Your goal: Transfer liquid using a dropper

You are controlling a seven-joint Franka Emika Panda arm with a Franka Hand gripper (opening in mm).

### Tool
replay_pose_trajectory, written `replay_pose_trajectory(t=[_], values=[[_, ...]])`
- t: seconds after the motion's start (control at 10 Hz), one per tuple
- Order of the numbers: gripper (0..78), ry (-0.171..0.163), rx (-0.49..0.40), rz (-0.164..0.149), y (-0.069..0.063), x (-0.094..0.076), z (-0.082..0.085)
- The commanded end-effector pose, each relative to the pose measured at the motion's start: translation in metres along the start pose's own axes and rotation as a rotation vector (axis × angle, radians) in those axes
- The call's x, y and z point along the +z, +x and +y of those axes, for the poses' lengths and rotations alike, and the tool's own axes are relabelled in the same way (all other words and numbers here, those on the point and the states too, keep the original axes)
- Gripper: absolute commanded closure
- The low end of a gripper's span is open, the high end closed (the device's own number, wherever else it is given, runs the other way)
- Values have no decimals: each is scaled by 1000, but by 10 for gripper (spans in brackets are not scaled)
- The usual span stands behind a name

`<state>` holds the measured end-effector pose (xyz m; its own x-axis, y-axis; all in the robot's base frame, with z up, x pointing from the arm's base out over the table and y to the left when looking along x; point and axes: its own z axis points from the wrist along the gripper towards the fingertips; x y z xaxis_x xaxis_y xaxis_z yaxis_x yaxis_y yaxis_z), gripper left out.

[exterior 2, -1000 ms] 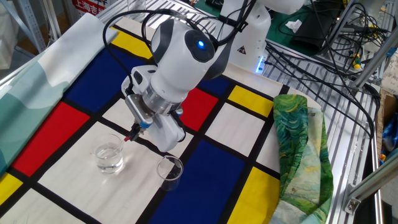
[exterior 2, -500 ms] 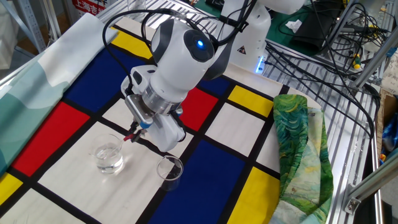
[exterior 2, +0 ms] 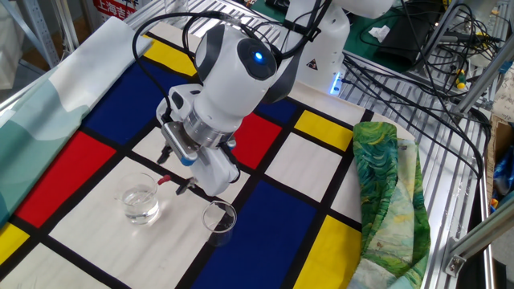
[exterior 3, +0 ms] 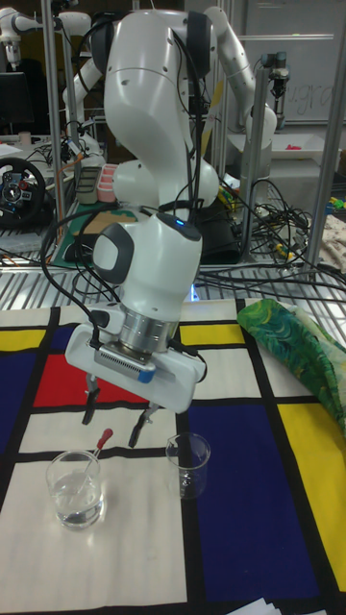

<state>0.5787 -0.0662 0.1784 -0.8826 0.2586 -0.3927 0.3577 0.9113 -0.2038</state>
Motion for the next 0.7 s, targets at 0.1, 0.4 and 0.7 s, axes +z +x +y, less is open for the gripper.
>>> replay_pose_trajectory(t=[0.1, 0.4, 0.7], values=[[3, 0, 0, -1, -1, -1, 0], [3, 0, 0, -1, -1, -1, 0], [3, -41, 40, 69, -7, 5, 4]])
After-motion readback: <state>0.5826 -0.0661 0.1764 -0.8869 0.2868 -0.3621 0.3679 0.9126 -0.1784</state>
